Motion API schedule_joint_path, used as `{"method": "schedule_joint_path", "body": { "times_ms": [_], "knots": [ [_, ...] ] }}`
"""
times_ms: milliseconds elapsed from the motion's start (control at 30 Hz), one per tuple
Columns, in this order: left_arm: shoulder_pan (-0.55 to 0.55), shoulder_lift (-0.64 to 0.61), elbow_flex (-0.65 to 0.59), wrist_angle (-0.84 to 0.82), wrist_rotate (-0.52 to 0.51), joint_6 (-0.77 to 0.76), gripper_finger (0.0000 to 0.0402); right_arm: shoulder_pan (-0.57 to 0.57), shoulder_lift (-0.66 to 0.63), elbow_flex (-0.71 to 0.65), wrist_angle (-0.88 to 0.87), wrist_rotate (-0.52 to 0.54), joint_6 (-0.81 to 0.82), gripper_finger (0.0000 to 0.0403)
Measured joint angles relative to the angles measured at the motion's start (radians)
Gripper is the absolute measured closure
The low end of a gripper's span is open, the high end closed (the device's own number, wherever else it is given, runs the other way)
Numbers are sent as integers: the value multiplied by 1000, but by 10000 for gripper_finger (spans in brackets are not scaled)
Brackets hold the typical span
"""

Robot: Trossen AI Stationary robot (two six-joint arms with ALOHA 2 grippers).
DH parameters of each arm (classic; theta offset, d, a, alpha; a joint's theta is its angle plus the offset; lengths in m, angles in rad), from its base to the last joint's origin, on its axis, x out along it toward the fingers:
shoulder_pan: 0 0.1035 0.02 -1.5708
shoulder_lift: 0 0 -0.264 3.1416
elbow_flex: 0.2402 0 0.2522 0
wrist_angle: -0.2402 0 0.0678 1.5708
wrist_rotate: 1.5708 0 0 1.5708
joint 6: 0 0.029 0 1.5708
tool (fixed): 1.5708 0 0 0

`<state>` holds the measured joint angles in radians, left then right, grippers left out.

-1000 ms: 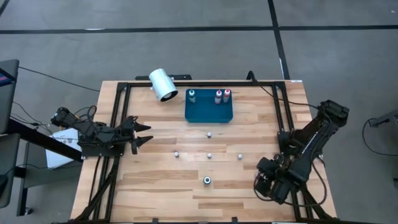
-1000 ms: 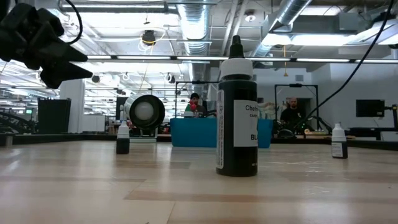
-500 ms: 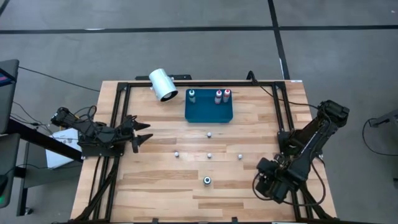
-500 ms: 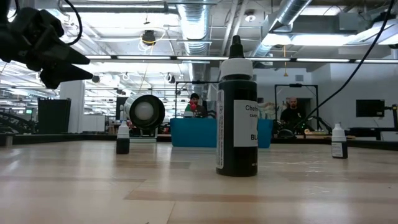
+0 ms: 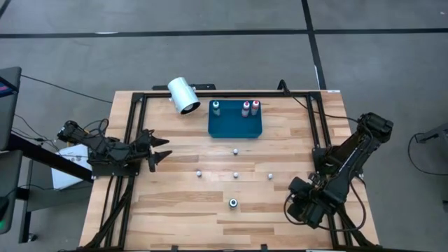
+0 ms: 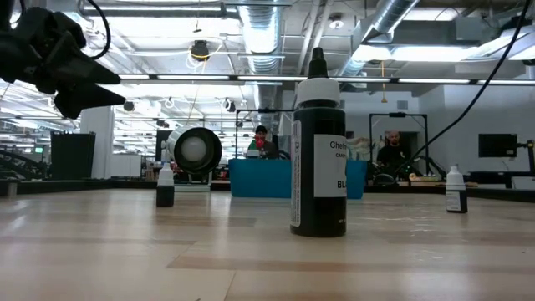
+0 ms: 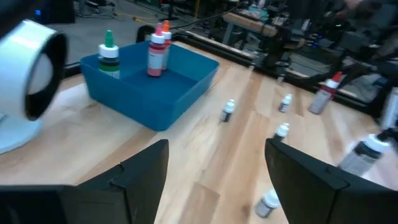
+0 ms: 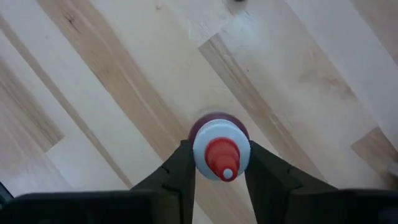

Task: Pick & Place food coloring
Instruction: Put the large red and orange food coloring bottle into the blue bin

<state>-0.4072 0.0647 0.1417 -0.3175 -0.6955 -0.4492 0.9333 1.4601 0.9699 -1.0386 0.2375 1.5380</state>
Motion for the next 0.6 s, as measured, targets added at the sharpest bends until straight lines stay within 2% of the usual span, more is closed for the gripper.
{"method": "schedule_joint_path", "body": {
  "times_ms": [133, 233, 333, 600],
  "knots": [
    [0, 0, 0, 22, 99, 3, 144, 0, 0, 0, -9, -1, 29, 280],
    [0, 0, 0, 37, 141, 10, 144, 0, 0, 0, -15, -3, 40, 286],
    [0, 0, 0, 38, 156, 19, 144, 0, 0, 0, -15, -1, 40, 301],
    [0, 0, 0, 39, 170, 62, 144, 0, 0, 0, -24, 1, 114, 298]
  ]
}}
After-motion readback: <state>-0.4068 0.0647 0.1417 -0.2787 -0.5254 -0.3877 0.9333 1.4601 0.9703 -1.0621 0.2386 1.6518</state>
